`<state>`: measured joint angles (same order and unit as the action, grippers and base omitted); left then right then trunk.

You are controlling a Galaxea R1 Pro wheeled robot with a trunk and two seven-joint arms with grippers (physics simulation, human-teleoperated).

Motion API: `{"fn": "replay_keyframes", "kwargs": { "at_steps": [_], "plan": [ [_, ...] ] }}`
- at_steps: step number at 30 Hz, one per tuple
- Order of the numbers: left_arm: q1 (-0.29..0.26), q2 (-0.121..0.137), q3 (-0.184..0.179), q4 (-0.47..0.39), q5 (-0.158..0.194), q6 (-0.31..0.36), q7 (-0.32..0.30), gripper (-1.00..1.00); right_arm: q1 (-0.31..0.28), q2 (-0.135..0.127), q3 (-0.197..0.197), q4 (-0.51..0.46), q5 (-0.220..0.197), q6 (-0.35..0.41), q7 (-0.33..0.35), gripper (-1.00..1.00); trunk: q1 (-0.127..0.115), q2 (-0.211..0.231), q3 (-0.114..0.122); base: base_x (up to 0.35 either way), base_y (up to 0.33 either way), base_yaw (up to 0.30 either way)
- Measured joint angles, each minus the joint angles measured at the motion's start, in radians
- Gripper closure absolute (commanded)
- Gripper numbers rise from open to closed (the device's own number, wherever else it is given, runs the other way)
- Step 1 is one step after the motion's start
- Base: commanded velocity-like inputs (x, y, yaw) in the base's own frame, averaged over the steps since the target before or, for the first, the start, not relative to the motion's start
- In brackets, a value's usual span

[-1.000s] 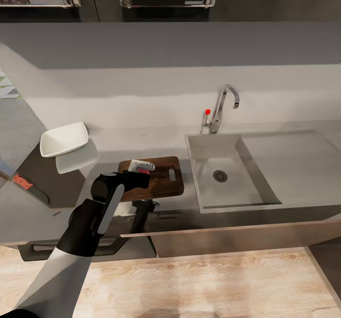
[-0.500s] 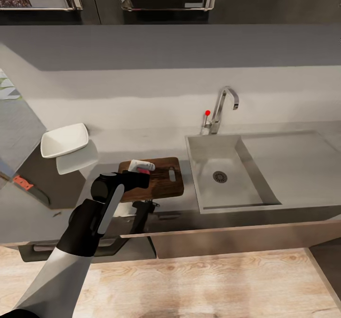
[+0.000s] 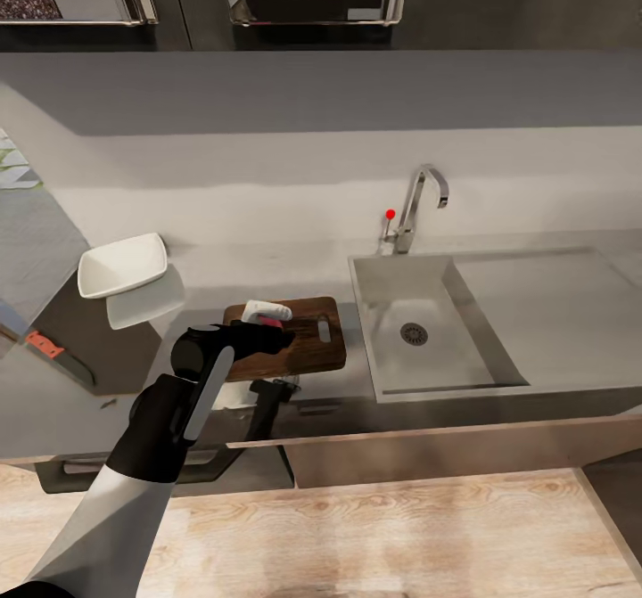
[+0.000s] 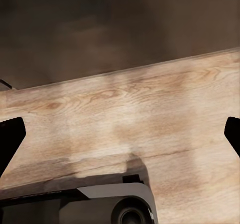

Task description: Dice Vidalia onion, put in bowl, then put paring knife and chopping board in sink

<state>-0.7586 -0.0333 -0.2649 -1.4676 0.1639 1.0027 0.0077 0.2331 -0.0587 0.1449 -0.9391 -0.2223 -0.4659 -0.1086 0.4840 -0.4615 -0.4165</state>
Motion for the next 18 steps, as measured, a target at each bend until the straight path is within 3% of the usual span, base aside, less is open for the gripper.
{"fn": "replay_keyframes", "kwargs": {
  "at_steps": [18],
  "plan": [
    [0.0,0.0,0.001,-0.003,-0.002,0.0,0.0,-1.0,0.0,-0.001,0.0,0.0,0.0,0.0,0.0,-1.0,0.0,0.0,0.0,0.0,0.0,0.0]
  ]
}}
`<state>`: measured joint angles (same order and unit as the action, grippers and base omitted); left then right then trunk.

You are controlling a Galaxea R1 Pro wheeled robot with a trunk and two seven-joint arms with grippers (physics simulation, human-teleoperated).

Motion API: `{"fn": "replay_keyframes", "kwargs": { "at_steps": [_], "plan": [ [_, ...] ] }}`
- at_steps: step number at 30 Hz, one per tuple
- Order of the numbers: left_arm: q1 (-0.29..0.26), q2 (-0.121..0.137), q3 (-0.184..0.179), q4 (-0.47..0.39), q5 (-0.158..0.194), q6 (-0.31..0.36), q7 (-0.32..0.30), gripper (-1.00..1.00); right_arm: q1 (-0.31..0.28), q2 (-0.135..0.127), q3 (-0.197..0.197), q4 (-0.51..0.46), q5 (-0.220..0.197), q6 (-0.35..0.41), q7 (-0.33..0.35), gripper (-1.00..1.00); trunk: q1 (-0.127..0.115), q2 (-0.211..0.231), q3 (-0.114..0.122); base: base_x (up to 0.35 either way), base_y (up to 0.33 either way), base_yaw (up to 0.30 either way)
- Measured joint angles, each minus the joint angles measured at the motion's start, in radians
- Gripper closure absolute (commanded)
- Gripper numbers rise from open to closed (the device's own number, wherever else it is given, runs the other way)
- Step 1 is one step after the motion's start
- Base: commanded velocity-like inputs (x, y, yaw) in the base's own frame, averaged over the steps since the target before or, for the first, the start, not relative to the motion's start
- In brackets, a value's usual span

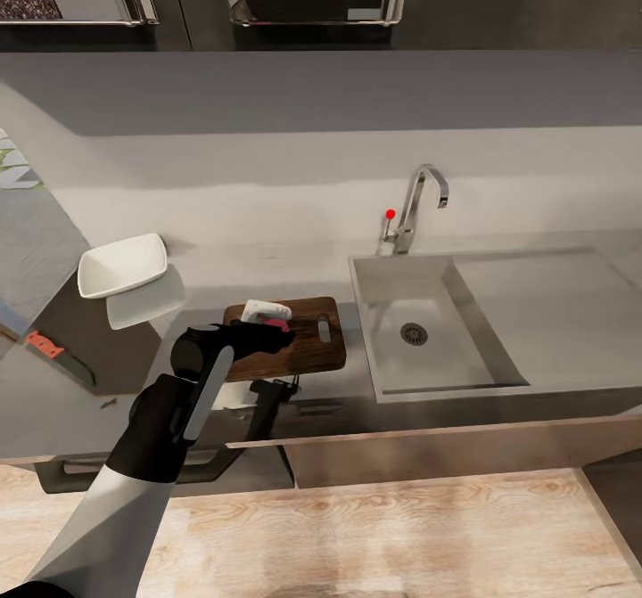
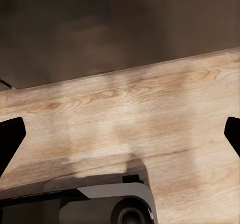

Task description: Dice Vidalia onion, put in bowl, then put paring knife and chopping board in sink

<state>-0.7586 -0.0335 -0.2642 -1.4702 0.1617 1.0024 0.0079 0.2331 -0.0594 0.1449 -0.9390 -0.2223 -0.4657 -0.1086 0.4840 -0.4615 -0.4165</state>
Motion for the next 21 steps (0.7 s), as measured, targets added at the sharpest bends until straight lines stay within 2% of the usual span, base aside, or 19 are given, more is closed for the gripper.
{"fn": "replay_keyframes", "kwargs": {
  "at_steps": [8,21],
  "plan": [
    [0.0,0.0,0.0,-0.002,0.0,0.0,0.0,-1.0,0.0,0.0,0.0,0.0,0.0,0.0,0.0,-1.0,0.0,0.0,0.001,0.0,0.0,0.0],
    [0.0,0.0,0.0,-0.002,0.0,0.0,0.0,-1.0,0.0,0.0,0.0,0.0,0.0,-0.002,0.0,-1.0,0.0,0.0,0.021,-0.002,0.0,0.0]
  ]
}}
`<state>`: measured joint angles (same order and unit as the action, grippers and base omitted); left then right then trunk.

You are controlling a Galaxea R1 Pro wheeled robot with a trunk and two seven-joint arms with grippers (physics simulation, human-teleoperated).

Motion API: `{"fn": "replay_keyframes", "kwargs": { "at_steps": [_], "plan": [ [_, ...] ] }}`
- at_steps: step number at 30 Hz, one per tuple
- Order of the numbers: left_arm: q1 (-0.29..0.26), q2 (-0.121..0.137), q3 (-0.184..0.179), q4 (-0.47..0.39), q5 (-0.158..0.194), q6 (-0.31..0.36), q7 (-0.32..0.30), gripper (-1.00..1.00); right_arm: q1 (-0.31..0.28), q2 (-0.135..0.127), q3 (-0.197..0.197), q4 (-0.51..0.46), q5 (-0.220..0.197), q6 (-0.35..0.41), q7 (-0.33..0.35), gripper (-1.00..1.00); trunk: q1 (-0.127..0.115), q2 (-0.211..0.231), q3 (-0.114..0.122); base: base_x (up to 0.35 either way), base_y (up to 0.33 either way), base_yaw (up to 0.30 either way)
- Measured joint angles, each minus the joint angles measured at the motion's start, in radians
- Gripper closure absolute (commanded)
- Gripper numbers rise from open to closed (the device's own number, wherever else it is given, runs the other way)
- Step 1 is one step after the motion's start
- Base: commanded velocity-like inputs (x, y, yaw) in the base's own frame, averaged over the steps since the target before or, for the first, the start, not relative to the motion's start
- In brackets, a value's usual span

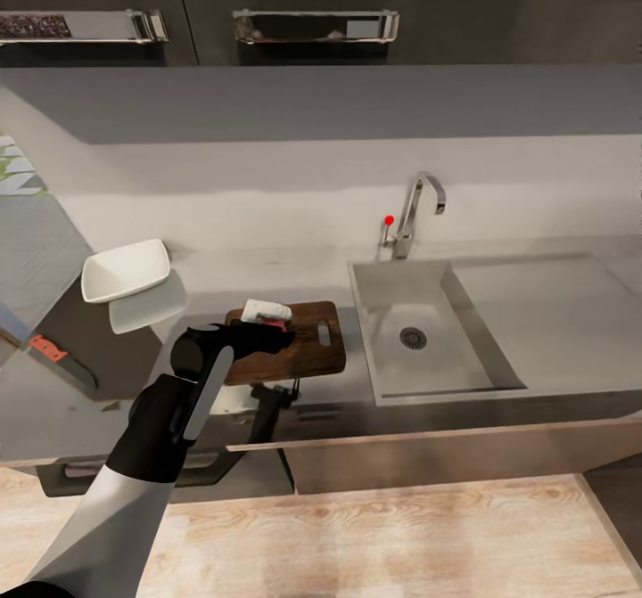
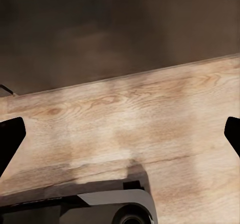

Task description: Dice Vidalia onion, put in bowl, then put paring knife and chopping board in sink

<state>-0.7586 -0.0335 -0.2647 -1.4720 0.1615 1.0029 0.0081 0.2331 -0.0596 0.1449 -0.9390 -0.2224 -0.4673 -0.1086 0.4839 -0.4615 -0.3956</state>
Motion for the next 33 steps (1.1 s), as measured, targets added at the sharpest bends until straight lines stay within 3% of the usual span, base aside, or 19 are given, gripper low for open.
{"fn": "replay_keyframes", "kwargs": {
  "at_steps": [33],
  "plan": [
    [0.0,0.0,-0.001,0.006,0.002,0.0,0.0,-1.0,0.0,0.001,0.0,0.0,0.0,0.001,0.0,-1.0,0.001,0.0,0.005,-0.322,0.0,0.0]
  ]
}}
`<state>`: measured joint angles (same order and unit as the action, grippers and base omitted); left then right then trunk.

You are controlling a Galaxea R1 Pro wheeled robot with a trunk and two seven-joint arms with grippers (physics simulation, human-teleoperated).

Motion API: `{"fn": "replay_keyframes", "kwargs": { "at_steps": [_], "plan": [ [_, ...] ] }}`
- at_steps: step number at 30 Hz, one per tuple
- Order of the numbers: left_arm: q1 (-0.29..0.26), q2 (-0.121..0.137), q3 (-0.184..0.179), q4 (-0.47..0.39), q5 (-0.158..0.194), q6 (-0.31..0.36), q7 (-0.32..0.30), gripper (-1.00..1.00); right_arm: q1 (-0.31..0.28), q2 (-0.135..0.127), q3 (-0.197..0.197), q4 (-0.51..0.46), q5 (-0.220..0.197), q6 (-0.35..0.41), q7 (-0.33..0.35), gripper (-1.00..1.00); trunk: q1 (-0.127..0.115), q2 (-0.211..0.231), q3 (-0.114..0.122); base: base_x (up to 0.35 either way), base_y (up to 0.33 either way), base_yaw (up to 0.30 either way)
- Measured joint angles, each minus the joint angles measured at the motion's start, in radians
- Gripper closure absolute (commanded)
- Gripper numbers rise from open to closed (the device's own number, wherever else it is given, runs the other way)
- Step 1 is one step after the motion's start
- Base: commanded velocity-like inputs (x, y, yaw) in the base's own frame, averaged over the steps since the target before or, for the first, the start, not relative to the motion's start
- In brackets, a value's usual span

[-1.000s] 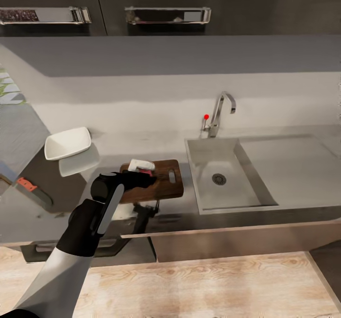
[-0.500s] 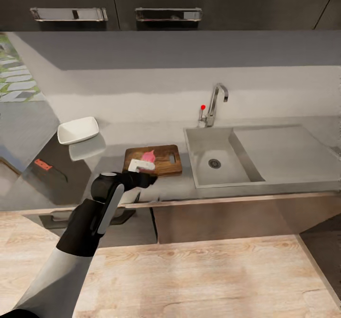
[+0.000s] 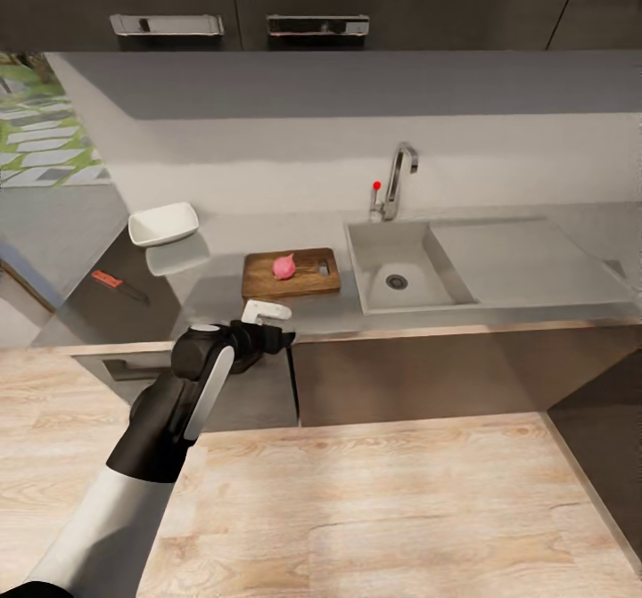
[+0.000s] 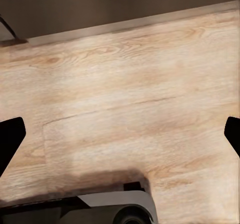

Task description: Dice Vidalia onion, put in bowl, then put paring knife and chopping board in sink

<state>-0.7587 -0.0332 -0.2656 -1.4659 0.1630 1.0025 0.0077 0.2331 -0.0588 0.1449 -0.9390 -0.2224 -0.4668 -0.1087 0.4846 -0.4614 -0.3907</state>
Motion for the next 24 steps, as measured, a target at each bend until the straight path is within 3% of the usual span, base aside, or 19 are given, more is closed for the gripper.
{"fn": "replay_keyframes", "kwargs": {
  "at_steps": [11,18,20,22,24],
  "plan": [
    [0.074,0.001,0.0,-0.033,-0.003,-0.006,-0.002,-1.0,0.0,0.0,0.0,0.0,0.001,0.001,0.0,-1.0,-0.001,0.0,0.0,-0.041,0.0,0.0],
    [0.175,0.001,0.001,-0.077,-0.003,-0.023,-0.007,-1.0,0.0,0.0,0.0,0.0,0.002,0.001,0.0,-1.0,-0.001,0.0,0.0,0.0,0.0,0.0],
    [0.209,0.002,0.001,-0.08,-0.003,-0.061,-0.008,-1.0,0.0,0.0,0.0,0.001,0.002,0.001,-0.001,-1.0,-0.001,0.0,0.0,0.0,0.0,0.0],
    [0.276,0.003,0.002,-0.081,-0.004,-0.161,-0.009,-1.0,0.0,-0.001,-0.001,0.012,0.001,0.001,0.0,-1.0,-0.001,0.0,0.0,0.0,0.0,0.0],
    [0.31,0.004,0.002,-0.081,-0.004,-0.195,-0.009,-1.0,0.0,-0.001,-0.001,0.02,0.002,0.001,0.0,-1.0,-0.001,0.0,0.0,0.0,0.0,0.0]
  ]
}}
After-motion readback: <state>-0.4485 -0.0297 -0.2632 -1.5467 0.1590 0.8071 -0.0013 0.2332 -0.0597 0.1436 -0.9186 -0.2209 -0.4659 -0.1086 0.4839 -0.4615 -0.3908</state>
